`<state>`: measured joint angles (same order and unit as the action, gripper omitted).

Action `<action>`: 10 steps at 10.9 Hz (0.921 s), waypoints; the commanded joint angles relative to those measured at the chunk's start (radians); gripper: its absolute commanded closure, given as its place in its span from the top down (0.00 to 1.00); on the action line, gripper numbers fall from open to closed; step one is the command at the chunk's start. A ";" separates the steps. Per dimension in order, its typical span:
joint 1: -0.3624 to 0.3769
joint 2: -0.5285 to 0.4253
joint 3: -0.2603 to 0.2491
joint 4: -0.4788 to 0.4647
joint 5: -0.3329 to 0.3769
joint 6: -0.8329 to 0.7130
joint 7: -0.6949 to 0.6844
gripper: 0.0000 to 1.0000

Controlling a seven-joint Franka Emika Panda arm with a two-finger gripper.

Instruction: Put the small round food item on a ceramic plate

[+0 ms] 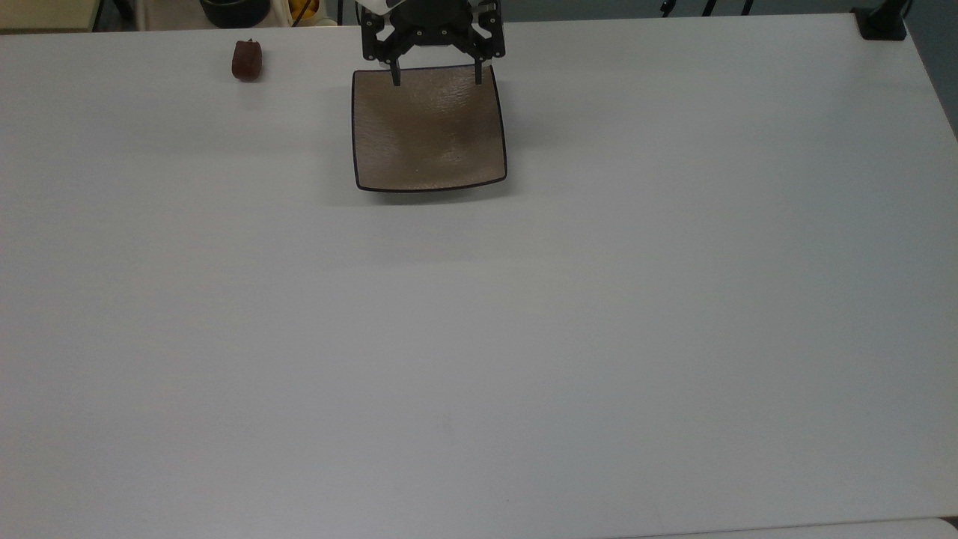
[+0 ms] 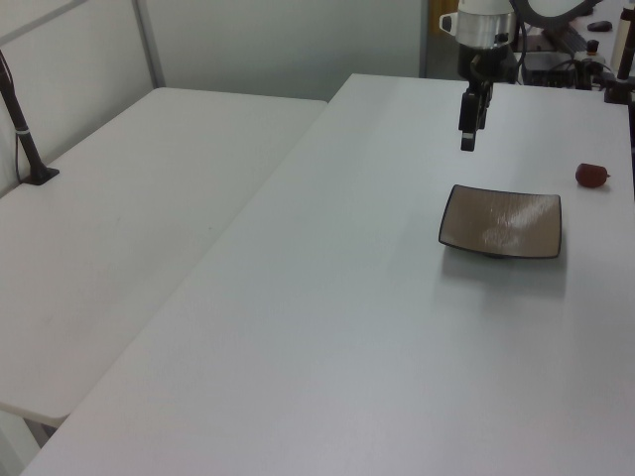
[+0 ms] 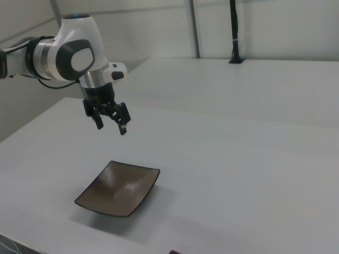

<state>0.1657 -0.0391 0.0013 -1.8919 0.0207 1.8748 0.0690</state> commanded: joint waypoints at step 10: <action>-0.049 -0.137 -0.104 -0.203 -0.241 -0.096 -0.115 1.00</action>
<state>0.1184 -0.1548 -0.0631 -1.9826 -0.1439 1.7639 -0.0252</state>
